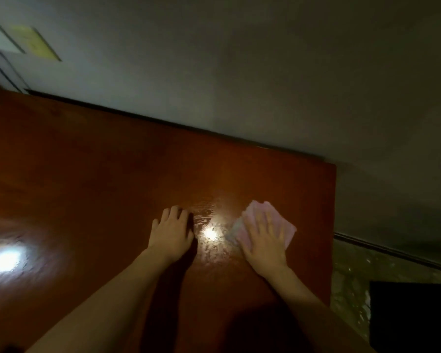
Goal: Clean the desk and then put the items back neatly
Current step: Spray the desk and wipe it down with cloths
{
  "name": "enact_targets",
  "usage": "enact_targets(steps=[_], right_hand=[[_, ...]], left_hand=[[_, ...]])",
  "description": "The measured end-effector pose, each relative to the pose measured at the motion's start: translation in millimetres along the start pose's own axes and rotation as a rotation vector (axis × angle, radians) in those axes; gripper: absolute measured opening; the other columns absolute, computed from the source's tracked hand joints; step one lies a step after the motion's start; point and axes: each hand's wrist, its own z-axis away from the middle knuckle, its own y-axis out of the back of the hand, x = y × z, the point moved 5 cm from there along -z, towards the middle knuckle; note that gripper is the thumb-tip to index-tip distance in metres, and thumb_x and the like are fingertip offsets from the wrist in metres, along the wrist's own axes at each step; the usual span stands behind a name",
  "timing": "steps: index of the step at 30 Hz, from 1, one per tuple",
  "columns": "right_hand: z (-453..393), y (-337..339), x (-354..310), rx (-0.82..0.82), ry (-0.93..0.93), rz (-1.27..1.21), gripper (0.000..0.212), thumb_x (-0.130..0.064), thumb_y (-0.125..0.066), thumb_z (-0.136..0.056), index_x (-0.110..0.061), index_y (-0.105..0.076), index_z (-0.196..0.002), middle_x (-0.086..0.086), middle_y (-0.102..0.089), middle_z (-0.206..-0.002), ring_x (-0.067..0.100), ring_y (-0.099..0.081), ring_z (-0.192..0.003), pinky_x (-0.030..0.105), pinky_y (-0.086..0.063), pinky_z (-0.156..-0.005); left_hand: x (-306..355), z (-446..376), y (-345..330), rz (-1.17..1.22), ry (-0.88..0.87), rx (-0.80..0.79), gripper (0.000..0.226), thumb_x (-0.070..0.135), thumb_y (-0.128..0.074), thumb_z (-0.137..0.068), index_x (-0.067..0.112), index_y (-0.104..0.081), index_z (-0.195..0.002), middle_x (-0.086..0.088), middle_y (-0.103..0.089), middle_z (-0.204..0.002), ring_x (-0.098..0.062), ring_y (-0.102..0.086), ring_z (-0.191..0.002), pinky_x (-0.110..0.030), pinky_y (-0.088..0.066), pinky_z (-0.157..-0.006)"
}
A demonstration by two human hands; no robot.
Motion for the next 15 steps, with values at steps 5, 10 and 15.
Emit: enact_targets(steps=[5,10,15], right_hand=[[-21.2,-4.5,-26.6,0.024,-0.175,-0.034,0.091,-0.074,0.023,-0.074,-0.019,0.010,-0.145,0.004,0.021,-0.151,0.028,0.018,-0.142,0.057,0.014,-0.108],[-52.2,-2.2,-78.7,0.007,-0.257,-0.035,0.080,-0.065,-0.003,-0.090,-0.015,0.005,-0.152,0.007,0.013,-0.159,0.031,0.014,-0.145,0.059,0.011,-0.111],[-110.8,6.6,-129.0,0.040,-0.347,-0.033,0.071,-0.054,-0.019,-0.097,-0.014,0.003,-0.152,0.008,0.008,-0.160,0.032,0.009,-0.146,0.060,0.005,-0.113]], left_hand=[[-62.0,17.2,0.0,0.043,0.069,0.021,0.051,0.036,-0.038,-0.096,0.019,-0.029,-0.143,-0.005,-0.027,-0.148,-0.024,-0.024,-0.137,-0.042,-0.027,-0.109],[-133.6,14.3,4.8,0.082,0.119,0.029,0.052,0.034,-0.038,-0.097,0.022,-0.027,-0.145,-0.004,-0.026,-0.149,-0.023,-0.023,-0.138,-0.042,-0.026,-0.111],[-202.9,-16.3,12.5,0.074,0.095,0.018,0.055,0.036,-0.035,-0.098,0.021,-0.020,-0.149,-0.004,-0.022,-0.151,-0.022,-0.021,-0.139,-0.039,-0.025,-0.111]])
